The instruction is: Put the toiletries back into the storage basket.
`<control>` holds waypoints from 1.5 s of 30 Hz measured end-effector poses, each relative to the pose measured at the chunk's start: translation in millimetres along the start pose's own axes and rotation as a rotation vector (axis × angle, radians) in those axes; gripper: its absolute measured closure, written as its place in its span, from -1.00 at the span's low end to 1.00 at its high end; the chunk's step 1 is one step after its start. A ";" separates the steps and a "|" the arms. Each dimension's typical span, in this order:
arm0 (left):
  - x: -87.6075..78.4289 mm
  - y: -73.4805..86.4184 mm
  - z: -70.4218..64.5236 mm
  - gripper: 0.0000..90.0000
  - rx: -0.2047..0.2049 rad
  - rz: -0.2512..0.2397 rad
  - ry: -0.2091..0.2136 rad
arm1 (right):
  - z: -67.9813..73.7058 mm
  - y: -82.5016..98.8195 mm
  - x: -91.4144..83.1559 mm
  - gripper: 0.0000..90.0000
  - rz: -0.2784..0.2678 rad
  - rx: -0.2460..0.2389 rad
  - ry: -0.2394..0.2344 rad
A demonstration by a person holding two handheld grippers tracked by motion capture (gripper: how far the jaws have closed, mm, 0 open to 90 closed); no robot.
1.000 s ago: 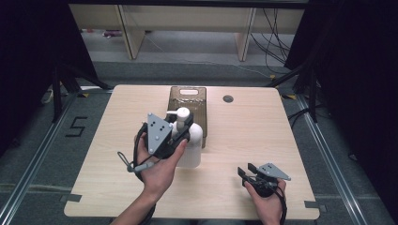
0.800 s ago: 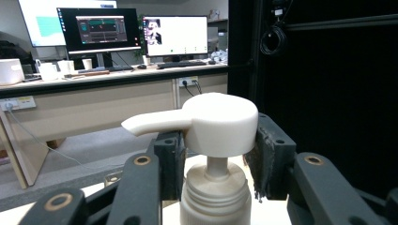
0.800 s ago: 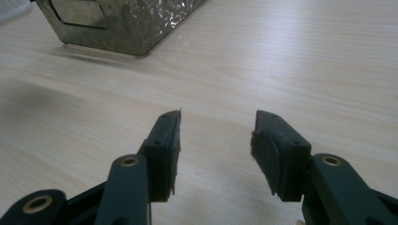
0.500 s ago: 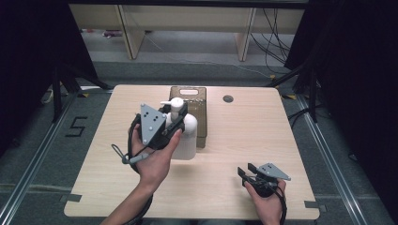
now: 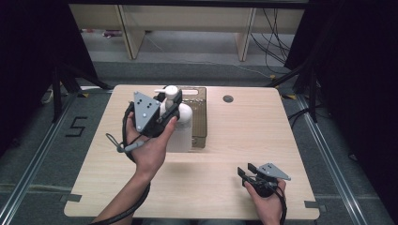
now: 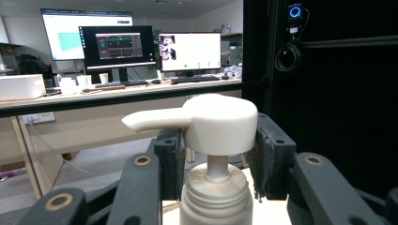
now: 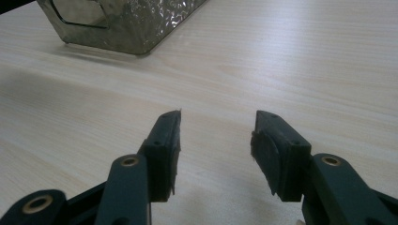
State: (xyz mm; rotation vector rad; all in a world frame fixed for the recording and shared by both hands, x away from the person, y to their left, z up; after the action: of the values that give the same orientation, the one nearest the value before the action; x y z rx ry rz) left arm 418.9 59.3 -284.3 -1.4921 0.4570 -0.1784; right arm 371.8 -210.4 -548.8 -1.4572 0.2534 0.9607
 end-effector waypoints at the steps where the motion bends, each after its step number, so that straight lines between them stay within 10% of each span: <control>1: 0.6 -0.6 0.8 0.31 -0.001 0.000 0.000 | 0.0 -0.4 0.5 0.16 -0.005 -0.002 -0.003; 45: 40.7 -29.8 5.6 0.31 -0.009 -0.011 0.000 | -3.6 -2.2 0.5 0.16 -0.028 -0.042 0.013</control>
State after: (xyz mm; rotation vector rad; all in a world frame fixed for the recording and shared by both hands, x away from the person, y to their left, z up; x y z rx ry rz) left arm 462.7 46.0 -262.4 -1.5039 0.4502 -0.1855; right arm 375.0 -213.1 -548.2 -1.5020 0.2226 0.9391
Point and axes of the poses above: each handheld gripper's, and its own axes: x roughly forward along the jaws, y roughly out of its underside, z roughly to its left, the point moved 7 cm from there along x, roughly forward along the jaws, and after that the axes turned 13 degrees about z, right-handed, at the moved point
